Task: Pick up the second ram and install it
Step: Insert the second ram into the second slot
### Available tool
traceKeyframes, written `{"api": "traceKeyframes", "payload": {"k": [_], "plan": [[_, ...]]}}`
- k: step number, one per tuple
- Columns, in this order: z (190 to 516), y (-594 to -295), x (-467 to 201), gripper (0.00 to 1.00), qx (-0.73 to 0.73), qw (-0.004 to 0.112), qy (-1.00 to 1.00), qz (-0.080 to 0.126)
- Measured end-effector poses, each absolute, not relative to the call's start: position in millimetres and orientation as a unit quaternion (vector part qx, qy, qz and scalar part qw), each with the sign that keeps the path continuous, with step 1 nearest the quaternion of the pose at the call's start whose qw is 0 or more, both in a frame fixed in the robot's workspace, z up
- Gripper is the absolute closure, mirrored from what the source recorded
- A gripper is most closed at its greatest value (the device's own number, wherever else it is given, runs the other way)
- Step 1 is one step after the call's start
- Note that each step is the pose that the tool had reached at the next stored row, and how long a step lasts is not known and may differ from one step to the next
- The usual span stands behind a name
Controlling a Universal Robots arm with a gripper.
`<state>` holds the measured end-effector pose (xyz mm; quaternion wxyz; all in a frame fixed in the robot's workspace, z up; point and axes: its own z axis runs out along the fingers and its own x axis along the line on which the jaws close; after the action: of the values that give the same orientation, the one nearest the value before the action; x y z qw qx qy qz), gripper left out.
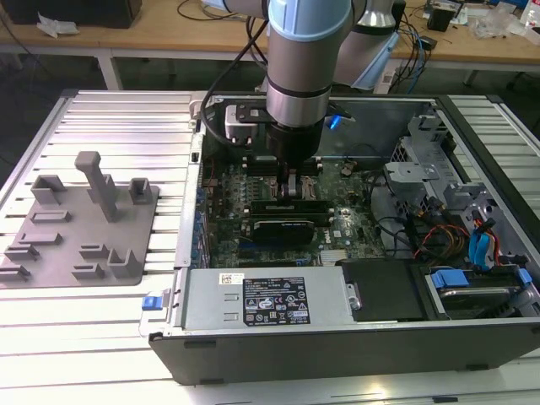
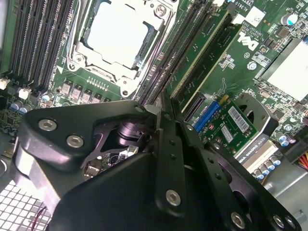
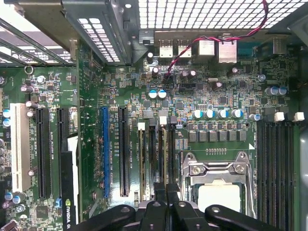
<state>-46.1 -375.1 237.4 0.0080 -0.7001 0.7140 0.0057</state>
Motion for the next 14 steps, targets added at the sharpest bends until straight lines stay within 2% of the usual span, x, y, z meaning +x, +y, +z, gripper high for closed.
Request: {"api": "traceKeyframes", "payload": {"k": [14], "plan": [[237.4, -375.1, -46.1, 0.91, -0.701, 0.009, 0.713, 0.009]]}}
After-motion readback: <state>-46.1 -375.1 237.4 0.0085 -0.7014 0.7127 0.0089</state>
